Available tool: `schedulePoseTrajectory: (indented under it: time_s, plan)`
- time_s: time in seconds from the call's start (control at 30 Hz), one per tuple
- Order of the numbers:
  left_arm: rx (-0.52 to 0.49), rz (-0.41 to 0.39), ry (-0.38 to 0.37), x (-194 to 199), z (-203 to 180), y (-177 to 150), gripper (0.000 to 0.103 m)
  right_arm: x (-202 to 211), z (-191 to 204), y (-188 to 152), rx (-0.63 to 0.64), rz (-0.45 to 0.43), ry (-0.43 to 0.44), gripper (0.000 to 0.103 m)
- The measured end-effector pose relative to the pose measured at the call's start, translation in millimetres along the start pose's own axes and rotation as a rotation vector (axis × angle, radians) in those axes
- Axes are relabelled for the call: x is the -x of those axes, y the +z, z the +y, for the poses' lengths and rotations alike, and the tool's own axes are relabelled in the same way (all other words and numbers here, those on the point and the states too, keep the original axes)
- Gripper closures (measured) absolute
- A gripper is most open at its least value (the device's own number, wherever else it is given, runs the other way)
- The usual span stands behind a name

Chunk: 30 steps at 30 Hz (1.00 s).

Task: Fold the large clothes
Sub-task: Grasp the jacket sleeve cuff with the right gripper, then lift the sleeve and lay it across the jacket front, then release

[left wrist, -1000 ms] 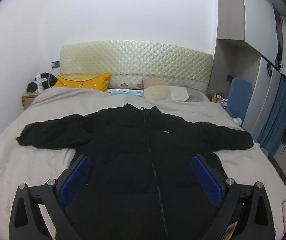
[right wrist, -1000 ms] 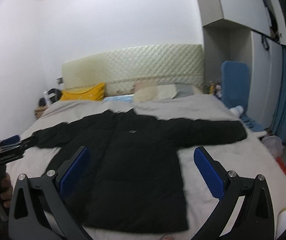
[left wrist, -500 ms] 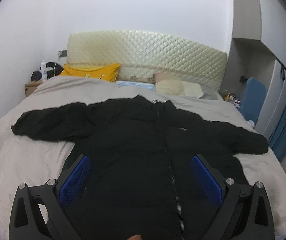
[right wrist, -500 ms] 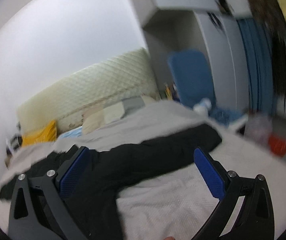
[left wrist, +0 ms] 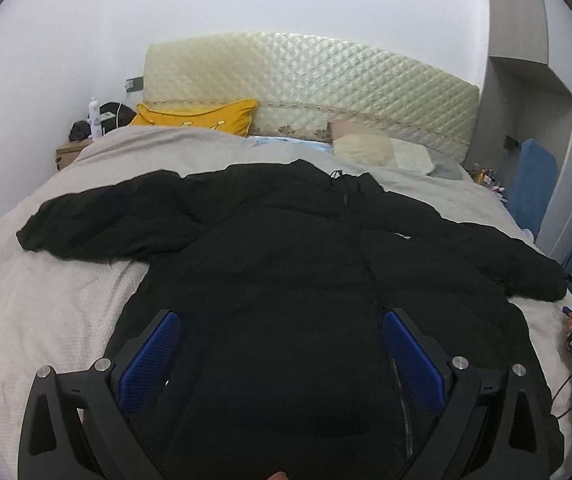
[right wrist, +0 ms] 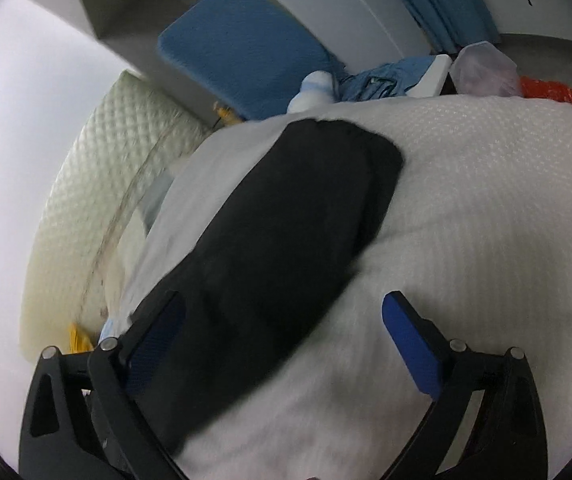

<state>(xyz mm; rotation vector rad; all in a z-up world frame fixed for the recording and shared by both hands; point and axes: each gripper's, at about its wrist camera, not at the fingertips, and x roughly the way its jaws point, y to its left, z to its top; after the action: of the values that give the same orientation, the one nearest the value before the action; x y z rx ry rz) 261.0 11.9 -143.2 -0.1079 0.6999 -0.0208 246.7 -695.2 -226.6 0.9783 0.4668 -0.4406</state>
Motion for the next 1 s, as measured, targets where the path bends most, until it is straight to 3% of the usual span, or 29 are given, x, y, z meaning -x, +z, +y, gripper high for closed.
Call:
schedulePoseTrajectory:
  time_s: [0.17, 0.3, 0.33, 0.4, 0.5, 0.57, 0.77, 1.0]
  plan:
    - [0.016, 0.007, 0.020, -26, 6, -2, 0.000, -39, -14, 17, 0.001, 0.018, -0.010, 0.004]
    - [-0.012, 0.027, 0.048, -49, 2, -8, 0.000, -48, -15, 29, -0.010, -0.034, 0.008, 0.008]
    - [-0.017, 0.041, 0.054, -55, 0, -9, 0.000, -47, -14, 29, -0.007, -0.049, 0.010, 0.014]
    - [-0.019, 0.050, 0.056, -60, 1, -8, 0.001, -54, -17, 34, -0.027, -0.042, 0.014, 0.068]
    - [-0.027, 0.037, 0.060, -58, -1, -6, 0.001, -48, -28, 40, -0.088, -0.048, 0.058, 0.090]
    - [-0.045, 0.024, 0.041, -52, -3, -4, 0.001, -37, -23, 43, -0.063, -0.059, 0.085, 0.097]
    - [-0.061, -0.016, 0.050, -30, -1, 0, 0.001, 21, 9, 67, 0.032, -0.086, 0.103, 0.101]
    - [-0.070, -0.011, 0.001, -11, 5, 2, 0.001, 92, 94, 92, 0.188, -0.135, 0.117, 0.101]
